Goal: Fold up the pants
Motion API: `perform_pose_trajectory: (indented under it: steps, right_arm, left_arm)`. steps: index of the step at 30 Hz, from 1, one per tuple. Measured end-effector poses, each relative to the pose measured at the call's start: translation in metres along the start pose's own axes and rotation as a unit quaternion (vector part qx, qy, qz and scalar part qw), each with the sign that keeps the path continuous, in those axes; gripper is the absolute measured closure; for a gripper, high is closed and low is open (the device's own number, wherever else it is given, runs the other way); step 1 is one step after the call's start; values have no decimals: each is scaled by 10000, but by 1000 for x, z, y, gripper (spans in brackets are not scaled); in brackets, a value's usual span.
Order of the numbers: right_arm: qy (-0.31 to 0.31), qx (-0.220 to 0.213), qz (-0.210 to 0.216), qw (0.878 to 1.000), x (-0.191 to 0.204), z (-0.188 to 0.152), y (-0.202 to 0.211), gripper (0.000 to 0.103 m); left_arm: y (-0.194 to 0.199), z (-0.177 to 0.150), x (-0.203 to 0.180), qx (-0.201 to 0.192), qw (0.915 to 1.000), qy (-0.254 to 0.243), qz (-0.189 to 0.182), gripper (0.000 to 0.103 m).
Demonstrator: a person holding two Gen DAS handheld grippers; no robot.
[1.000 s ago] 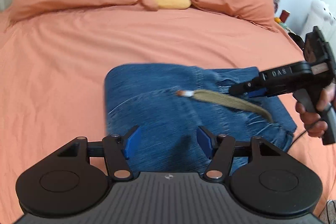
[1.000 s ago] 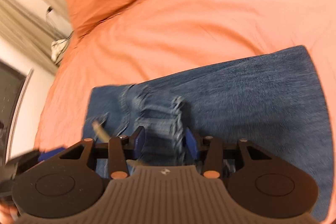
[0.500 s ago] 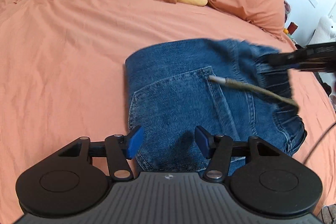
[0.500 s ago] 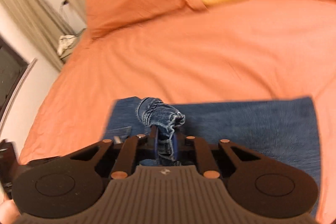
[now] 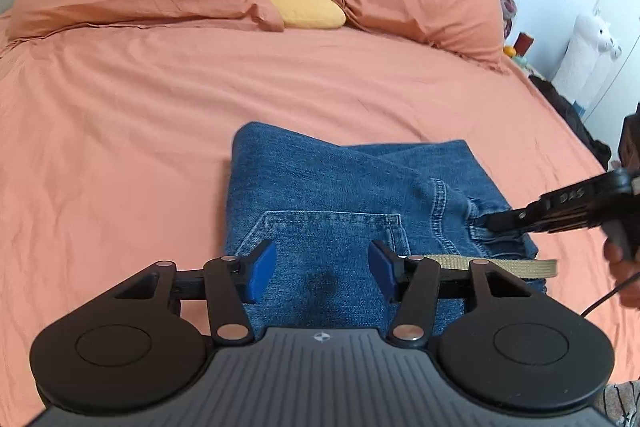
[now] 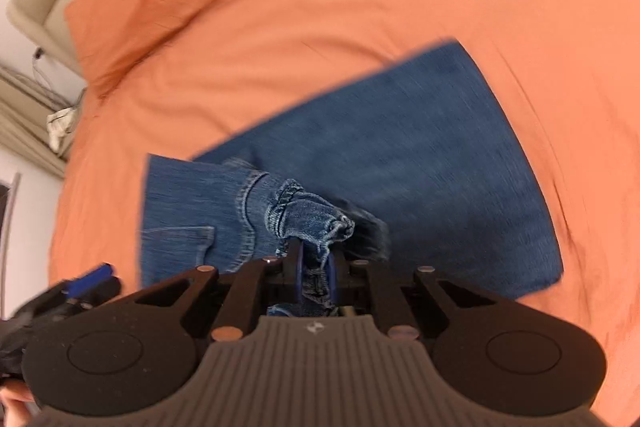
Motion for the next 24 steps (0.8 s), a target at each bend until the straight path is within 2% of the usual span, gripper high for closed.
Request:
perform_pose_trajectory:
  steps: [3,6,7,9,10,13,15,17,18,21,23,24]
  right_arm:
    - [-25,-126,221,9997,-11,-2,-11,96]
    - [246,-199,257,9992,-13,-2,-22,94]
    - [259,-224,264,9991,-15,-1,-25,91]
    - [238,-206,308,9990,-21,-1,-28,78]
    - [253,-194,335,9989,-23,-1,-30,64]
    - [30,-19,611,9981,-33,6,-38,58]
    - [-256,93,881,9957,-38,15,-47,61]
    - [-512,224,1217,9910,-42,19,-55,77]
    - [-637,290,1376,9880,-42,19,-59,77]
    - [-775,299,1379,9870,-41,19,-66,76]
    - [-899,286,1343,9864,-37,20,-66,85]
    - [-693,210,1278,9891,-30,19,-60,86]
  left_arm:
    - [-16,0,-6,190,9997,-112,64,40]
    - [-41,-4,-7,609,9978,-149,234,43]
    - [-49,-6,-5,723,9969,-137,279,44]
    - [-58,-9,-4,810,9962,-108,310,44]
    - [-60,-10,-3,810,9962,-83,297,44]
    - [-60,-10,-2,778,9965,-138,277,44]
    - [-60,-10,-1,772,9965,-162,266,44]
    - [-60,-9,-1,767,9966,-131,261,44]
    - [-59,-9,0,762,9967,-113,270,44]
    - [-59,-11,1,739,9969,-37,266,44]
    - [-56,-11,2,696,9972,40,266,44]
    - [-54,-11,2,658,9974,80,269,44]
Point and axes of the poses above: each gripper's, at about its wrist camera, not at the fingertips, and y roughly against the way its jaws point, x to its left, z to its top, the point moved 4 cm from there along -y, roughly the way its jaws point, and after that the axes turned 10 degrees about -y, right-handed, at the moved point
